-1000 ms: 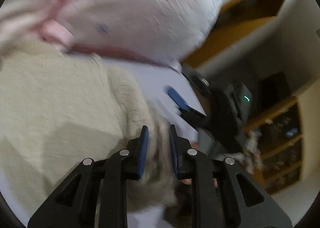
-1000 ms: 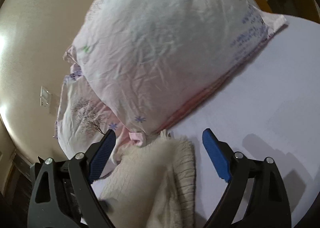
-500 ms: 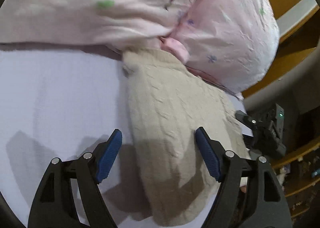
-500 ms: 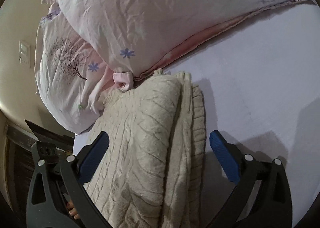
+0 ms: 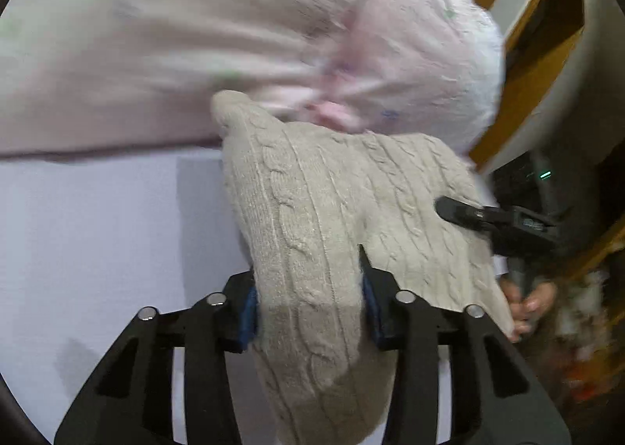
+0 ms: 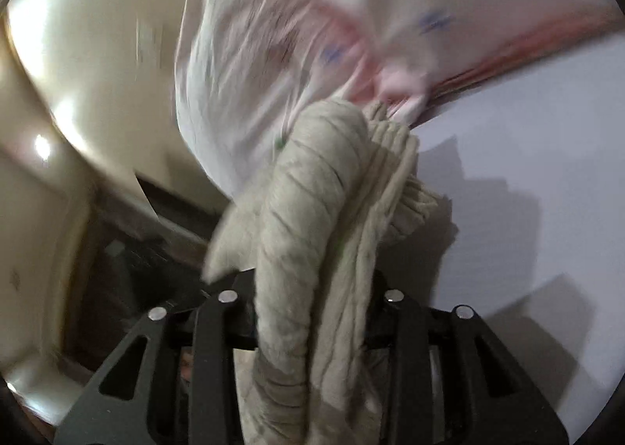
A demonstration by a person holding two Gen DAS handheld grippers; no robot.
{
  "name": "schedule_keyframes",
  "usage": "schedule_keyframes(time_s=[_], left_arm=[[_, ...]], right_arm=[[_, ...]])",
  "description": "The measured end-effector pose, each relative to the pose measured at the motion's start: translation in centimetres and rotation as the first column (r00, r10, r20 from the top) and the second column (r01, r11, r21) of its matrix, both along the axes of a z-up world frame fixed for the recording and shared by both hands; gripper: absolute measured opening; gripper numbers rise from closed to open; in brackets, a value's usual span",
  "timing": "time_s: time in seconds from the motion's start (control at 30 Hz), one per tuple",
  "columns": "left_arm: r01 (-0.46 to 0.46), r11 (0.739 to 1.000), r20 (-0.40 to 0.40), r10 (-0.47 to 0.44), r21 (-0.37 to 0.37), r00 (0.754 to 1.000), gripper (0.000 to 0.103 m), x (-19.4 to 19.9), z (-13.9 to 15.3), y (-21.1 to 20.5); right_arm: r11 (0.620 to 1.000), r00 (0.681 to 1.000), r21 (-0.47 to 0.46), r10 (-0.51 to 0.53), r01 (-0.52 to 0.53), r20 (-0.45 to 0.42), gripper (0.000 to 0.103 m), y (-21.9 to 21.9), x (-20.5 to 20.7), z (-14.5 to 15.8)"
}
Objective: Fold small clothes
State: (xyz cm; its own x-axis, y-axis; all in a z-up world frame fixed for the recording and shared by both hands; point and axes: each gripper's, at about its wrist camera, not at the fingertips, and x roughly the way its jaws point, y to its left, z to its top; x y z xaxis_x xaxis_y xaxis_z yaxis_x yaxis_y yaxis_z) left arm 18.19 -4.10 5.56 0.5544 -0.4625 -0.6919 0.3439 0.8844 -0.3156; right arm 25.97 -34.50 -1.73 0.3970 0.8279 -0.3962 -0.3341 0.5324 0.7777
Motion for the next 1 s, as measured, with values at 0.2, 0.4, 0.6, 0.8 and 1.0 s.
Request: schedule_keyframes(time_s=[0.2,0.4,0.6,0.8,1.0], left_arm=[[-0.156,0.988,0.058,0.156,0.000,0.986,0.066,-3.6,1.0,5.0],[-0.072,0.996,0.142,0.077,-0.043,0.987,0.071,-6.8,1.7,2.6],[-0.009,0.999,0.108,0.004,0.043,0.994,0.071,-6.6,-0.2,-1.1],[-0.027,0.998,0.102,0.021,0.054,0.995,0.071,-8.5,0.0,-0.5],[-0.145,0.985,0.113,0.135,0.090,0.984,0.099,-12.6,-0.7,1.6]], right_arm=[[0.952,0.969,-0.188,-0.228,0.243,0.096,0.050,-0.2,-2.6,2.4],[0.932,0.986,-0.329,-0.116,0.149,0.118,0.011,3.3,-5.5,3.0],[0.820,0.940,-0.461,-0.277,0.339,0.198,0.008,2.6,-3.7,2.5],[0.818,0.944,-0.472,-0.278,0.329,0.177,0.037,2.2,-5.7,3.2],[0.865,0.922,-0.342,-0.291,0.368,0.256,0.101,1.3,-13.9,5.5]])
